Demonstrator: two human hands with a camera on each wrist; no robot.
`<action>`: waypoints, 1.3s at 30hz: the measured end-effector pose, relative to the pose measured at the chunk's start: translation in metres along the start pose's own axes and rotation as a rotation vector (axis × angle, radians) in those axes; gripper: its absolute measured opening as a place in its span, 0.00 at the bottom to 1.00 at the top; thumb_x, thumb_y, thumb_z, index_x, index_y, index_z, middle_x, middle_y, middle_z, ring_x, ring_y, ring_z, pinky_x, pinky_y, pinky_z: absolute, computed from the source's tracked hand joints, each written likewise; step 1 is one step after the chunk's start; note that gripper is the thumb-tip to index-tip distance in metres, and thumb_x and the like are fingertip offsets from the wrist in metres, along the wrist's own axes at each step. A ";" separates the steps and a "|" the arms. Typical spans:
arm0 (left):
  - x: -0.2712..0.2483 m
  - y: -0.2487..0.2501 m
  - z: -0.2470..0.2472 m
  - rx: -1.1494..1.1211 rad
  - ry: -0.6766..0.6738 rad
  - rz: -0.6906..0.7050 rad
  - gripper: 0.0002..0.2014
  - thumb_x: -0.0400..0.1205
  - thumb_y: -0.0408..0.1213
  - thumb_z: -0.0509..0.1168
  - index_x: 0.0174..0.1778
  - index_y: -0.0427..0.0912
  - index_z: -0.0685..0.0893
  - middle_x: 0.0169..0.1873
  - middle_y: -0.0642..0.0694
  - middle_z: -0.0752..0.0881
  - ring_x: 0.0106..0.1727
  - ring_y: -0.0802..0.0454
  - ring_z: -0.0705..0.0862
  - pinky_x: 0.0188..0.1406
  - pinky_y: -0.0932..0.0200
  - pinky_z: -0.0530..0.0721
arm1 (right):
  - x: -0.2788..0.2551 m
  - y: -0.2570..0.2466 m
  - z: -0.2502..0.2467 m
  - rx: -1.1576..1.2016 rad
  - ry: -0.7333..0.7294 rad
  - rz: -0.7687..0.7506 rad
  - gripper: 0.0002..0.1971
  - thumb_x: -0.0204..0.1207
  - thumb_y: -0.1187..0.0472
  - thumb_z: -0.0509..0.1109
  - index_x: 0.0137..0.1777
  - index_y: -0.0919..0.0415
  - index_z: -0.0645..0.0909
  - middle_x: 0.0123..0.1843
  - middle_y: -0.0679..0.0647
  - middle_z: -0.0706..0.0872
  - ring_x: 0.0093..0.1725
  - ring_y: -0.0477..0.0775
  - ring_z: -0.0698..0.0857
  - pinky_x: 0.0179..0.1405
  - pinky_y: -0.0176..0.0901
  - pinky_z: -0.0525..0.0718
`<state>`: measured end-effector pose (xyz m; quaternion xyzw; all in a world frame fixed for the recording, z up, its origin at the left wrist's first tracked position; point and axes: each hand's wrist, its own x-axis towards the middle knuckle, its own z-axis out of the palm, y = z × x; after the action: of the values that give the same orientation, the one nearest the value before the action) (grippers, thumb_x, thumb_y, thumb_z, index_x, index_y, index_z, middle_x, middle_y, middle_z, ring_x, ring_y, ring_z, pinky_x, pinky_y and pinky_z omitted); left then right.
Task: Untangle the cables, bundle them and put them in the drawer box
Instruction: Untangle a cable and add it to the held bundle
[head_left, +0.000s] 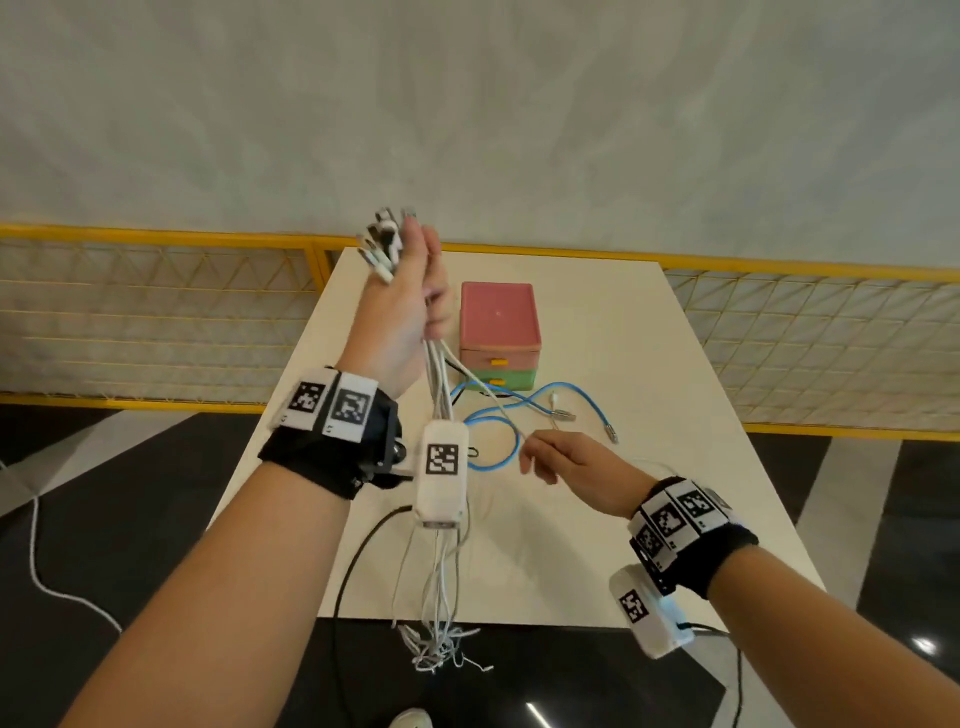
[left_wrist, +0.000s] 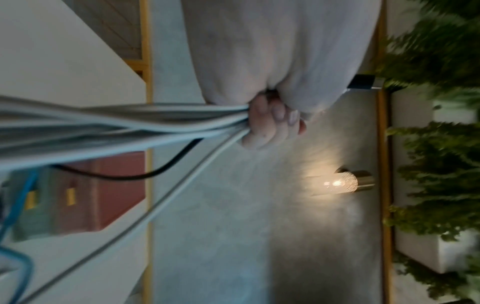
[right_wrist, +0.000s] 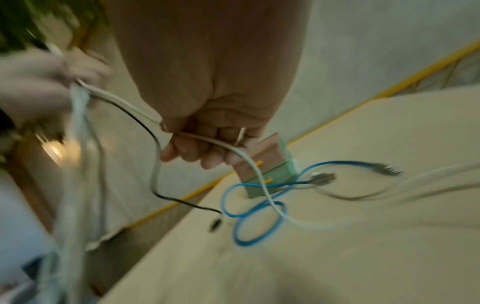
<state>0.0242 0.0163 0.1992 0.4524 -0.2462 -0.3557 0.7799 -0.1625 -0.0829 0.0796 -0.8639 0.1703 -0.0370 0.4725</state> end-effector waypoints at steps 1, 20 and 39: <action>0.000 0.008 -0.001 0.018 -0.006 0.035 0.17 0.89 0.53 0.50 0.38 0.51 0.74 0.20 0.56 0.61 0.17 0.62 0.57 0.14 0.69 0.53 | -0.003 0.007 -0.004 -0.037 0.019 0.016 0.17 0.87 0.60 0.53 0.38 0.54 0.77 0.34 0.50 0.76 0.33 0.44 0.74 0.42 0.36 0.74; -0.048 -0.002 0.034 0.889 -0.363 -0.028 0.17 0.88 0.38 0.60 0.34 0.48 0.87 0.16 0.50 0.81 0.13 0.58 0.69 0.17 0.66 0.68 | -0.026 -0.083 -0.100 -0.330 0.402 -0.136 0.14 0.82 0.51 0.62 0.40 0.56 0.84 0.23 0.44 0.69 0.24 0.44 0.67 0.27 0.33 0.66; -0.037 0.005 0.030 0.726 0.077 0.170 0.11 0.87 0.34 0.59 0.40 0.41 0.81 0.26 0.47 0.88 0.13 0.55 0.76 0.11 0.68 0.69 | -0.044 -0.074 -0.108 -0.360 0.353 -0.119 0.13 0.85 0.58 0.58 0.45 0.57 0.83 0.29 0.46 0.71 0.29 0.42 0.69 0.30 0.31 0.67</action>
<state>-0.0184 0.0306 0.2155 0.6905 -0.3633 -0.1618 0.6042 -0.2085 -0.1186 0.2050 -0.9227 0.2030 -0.1842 0.2712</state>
